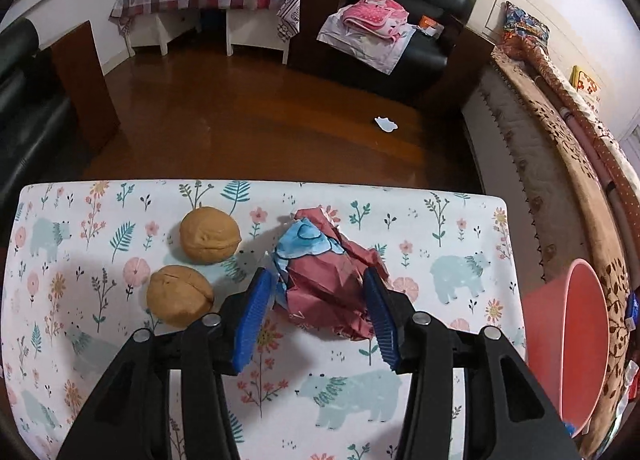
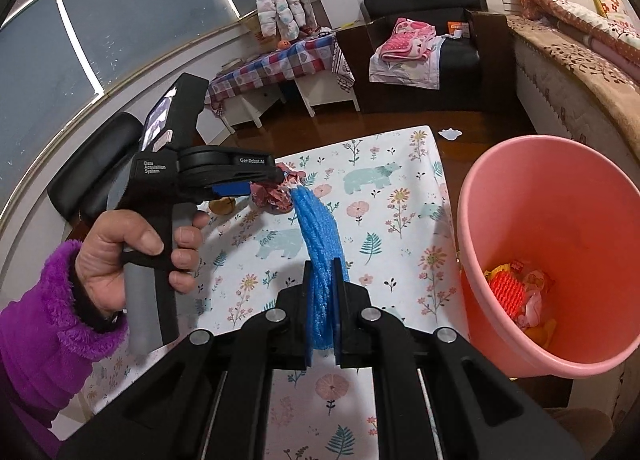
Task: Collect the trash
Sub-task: 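Grasp the crumpled pink-blue wrapper with the left gripper while the right gripper holds the sponge, then carry the wrapper and blue sponge over the pink bucket with both grippers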
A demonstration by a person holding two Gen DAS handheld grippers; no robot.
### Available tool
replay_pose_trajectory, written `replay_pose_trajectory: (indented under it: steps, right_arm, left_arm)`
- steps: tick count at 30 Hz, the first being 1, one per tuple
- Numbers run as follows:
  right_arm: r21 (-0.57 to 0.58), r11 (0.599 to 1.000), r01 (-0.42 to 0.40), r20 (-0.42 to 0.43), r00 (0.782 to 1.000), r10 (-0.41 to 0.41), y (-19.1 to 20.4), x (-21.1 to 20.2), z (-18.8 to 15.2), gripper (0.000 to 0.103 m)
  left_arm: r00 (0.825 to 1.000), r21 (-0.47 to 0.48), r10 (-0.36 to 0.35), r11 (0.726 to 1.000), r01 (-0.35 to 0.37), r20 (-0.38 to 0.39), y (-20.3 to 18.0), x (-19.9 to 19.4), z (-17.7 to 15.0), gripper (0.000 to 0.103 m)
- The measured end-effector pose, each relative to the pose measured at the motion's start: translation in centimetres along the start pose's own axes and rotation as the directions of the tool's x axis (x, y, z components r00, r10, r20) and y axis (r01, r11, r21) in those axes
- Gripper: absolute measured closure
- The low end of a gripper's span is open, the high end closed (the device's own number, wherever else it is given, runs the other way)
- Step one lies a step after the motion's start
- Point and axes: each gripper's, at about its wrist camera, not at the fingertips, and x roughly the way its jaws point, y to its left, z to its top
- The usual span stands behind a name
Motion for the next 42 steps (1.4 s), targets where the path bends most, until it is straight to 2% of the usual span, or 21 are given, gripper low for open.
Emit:
replay_pose_trajectory:
  steps: [1,4,7,17,22,37,42]
  right_arm:
    - [0.002,1.0,-0.001,0.0,1.0,0.001,-0.1,0.0,-0.1,0.096]
    - [0.009,1.0,-0.004,0.003,1.0,0.004,-0.3,-0.1,-0.2,0.096]
    - [0.006,1.0,-0.003,0.015,1.0,0.003,-0.2,-0.6,-0.2,0.096]
    - [0.032,0.999,0.033,0.089,0.995,-0.036,-0.8,-2.4,0.3,0.096]
    - [0.082,0.993,0.082,0.136,0.986,-0.093,-2.0,-3.6,0.8,0.096]
    - [0.206,0.964,0.167,0.222,0.952,-0.212,-5.1,-7.0,1.0,0.096]
    - [0.225,0.954,0.198,0.243,0.937,-0.251,-5.7,-8.3,1.0,0.096]
  left_arm:
    - [1.0,0.008,0.0,1.0,0.0,0.004,-0.2,0.0,0.0,0.064]
    - [1.0,0.048,-0.006,0.999,0.005,0.02,-0.6,-0.2,-0.5,0.071]
    - [0.997,0.062,-0.063,0.996,0.061,0.038,-0.8,-1.4,-1.1,0.075]
    - [0.978,0.226,-0.152,0.967,0.118,0.14,-4.4,-8.0,-4.6,0.076]
    - [0.967,0.258,-0.208,0.952,0.166,0.147,-6.0,-10.0,-5.9,0.075]
    - [0.948,0.339,-0.251,0.924,0.174,0.197,-10.6,-13.4,-8.0,0.075]
    - [0.94,0.355,-0.279,0.914,0.197,0.197,-12.3,-14.3,-8.5,0.075]
